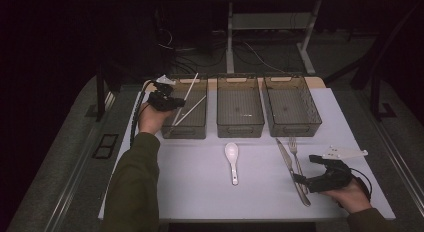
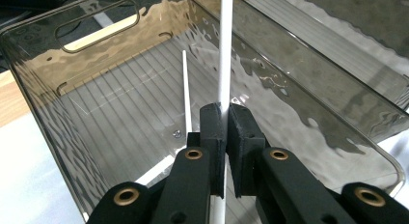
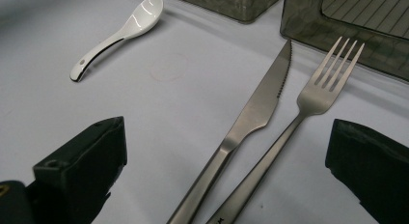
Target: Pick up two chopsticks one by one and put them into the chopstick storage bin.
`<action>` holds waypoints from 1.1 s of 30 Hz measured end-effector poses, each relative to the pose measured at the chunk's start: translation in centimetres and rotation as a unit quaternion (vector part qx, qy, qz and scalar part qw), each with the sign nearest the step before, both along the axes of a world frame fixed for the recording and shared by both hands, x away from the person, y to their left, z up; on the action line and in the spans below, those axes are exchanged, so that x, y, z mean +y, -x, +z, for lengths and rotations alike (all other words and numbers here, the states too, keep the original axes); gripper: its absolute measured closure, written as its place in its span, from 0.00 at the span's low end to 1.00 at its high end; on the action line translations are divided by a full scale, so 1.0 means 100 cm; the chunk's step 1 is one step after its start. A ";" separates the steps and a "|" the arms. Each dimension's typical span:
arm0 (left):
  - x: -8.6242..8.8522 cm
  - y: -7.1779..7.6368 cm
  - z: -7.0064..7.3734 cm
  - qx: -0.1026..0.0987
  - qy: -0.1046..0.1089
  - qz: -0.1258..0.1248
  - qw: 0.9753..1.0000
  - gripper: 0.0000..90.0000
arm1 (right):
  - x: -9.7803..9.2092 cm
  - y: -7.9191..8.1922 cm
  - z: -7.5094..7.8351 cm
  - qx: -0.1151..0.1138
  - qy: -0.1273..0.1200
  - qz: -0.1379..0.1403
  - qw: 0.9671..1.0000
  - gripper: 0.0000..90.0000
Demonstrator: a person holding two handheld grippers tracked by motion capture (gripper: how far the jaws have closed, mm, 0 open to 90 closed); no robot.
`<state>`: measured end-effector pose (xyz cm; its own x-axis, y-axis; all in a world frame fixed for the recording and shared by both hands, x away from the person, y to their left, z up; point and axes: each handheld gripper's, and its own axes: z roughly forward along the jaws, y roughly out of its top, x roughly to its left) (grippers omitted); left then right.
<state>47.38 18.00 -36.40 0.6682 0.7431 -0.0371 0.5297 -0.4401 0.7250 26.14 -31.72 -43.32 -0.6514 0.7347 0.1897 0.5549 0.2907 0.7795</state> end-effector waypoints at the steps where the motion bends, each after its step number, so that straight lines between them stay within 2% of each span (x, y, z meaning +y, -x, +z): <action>1: -0.001 -0.001 -0.001 0.001 -0.001 0.001 1.000 0.94 | 0.000 0.000 0.000 0.001 0.000 0.000 1.000 0.01; 8: -0.010 -0.006 -0.009 0.007 -0.013 0.006 1.000 0.94 | 0.000 0.000 0.000 0.001 -0.001 0.000 1.000 0.01; 19: -0.019 -0.014 -0.023 0.030 -0.030 0.029 0.999 0.92 | -0.001 0.000 0.000 0.001 -0.001 0.001 1.000 0.01; 20: -0.019 -0.014 -0.023 0.031 -0.032 0.032 0.999 0.95 | -0.001 0.000 0.000 0.001 -0.001 0.001 1.000 0.01; 26: -0.018 -0.013 -0.022 0.028 -0.030 0.034 0.999 0.94 | 0.000 0.000 0.000 0.001 0.000 0.001 1.000 0.01; 33: -0.016 -0.007 -0.012 0.017 -0.018 0.027 0.999 0.85 | 0.000 0.000 0.000 0.001 0.000 0.001 1.000 0.01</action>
